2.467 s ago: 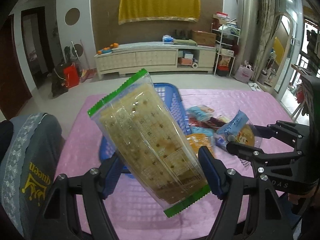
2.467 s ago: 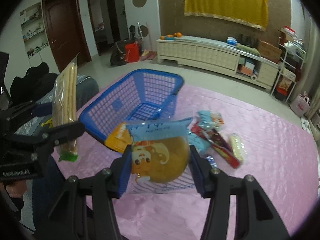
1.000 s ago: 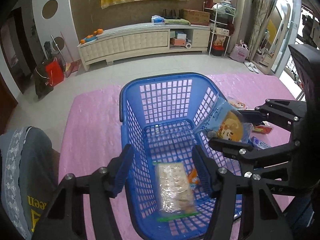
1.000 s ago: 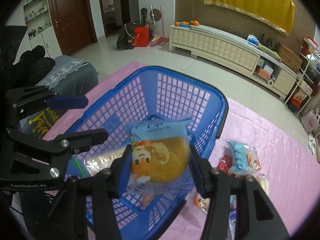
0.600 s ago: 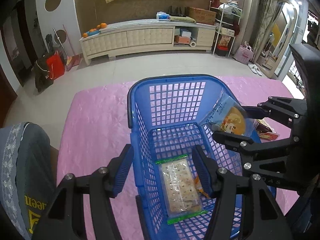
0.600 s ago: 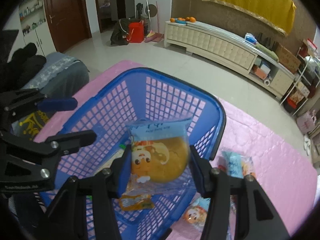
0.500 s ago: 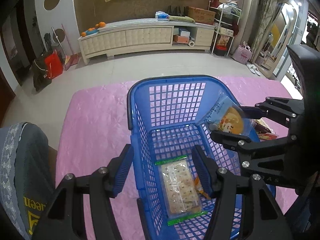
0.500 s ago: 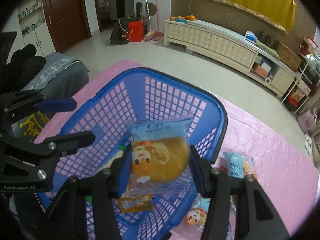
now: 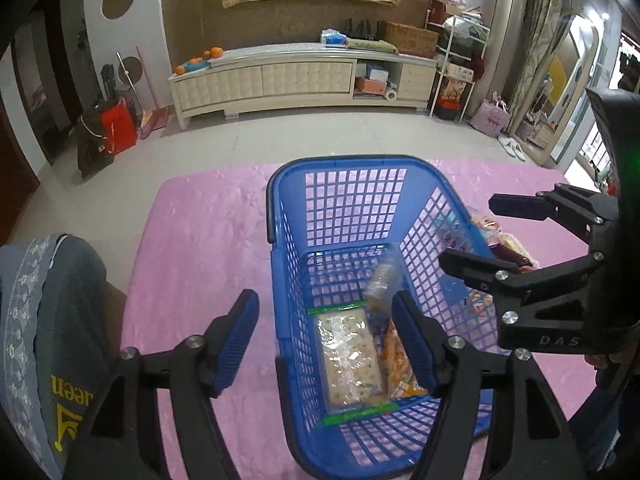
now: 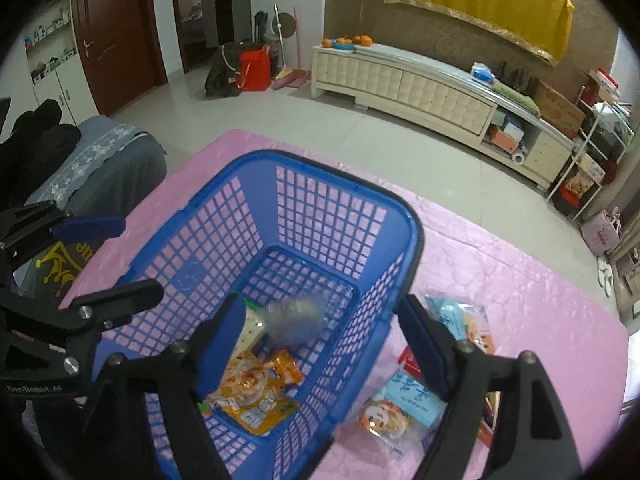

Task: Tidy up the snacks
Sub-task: 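Withdraw both tools from the basket toward the remaining snacks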

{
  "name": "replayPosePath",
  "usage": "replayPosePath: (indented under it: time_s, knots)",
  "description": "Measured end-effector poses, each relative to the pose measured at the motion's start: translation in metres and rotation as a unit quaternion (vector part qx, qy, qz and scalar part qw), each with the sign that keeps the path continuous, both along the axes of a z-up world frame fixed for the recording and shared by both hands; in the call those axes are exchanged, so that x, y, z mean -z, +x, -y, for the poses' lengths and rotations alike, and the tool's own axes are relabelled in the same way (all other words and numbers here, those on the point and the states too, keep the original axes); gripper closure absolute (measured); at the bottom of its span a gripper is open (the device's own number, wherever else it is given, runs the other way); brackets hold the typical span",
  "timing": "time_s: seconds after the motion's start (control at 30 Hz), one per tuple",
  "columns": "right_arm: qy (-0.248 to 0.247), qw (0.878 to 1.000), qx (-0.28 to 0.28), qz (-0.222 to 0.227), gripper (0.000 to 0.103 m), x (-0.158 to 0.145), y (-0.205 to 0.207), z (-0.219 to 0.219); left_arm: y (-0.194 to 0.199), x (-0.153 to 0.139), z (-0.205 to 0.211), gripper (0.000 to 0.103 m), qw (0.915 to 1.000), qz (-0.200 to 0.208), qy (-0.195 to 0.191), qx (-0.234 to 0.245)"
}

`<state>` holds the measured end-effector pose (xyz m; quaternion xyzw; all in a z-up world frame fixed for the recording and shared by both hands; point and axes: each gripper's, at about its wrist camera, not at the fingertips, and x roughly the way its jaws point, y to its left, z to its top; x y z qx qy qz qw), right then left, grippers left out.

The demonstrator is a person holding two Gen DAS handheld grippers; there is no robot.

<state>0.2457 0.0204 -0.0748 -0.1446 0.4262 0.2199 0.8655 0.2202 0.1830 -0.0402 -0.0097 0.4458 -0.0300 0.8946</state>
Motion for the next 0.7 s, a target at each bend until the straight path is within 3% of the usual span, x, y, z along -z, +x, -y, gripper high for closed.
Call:
replayPosePath:
  time_s: [0.7]
  knots:
    - [0.029, 0.997, 0.041, 0.055, 0.021, -0.062, -0.074, 0.083, -0.052, -0.054, 0.074, 0.036, 0.9984, 0.052, 0.018, 0.016]
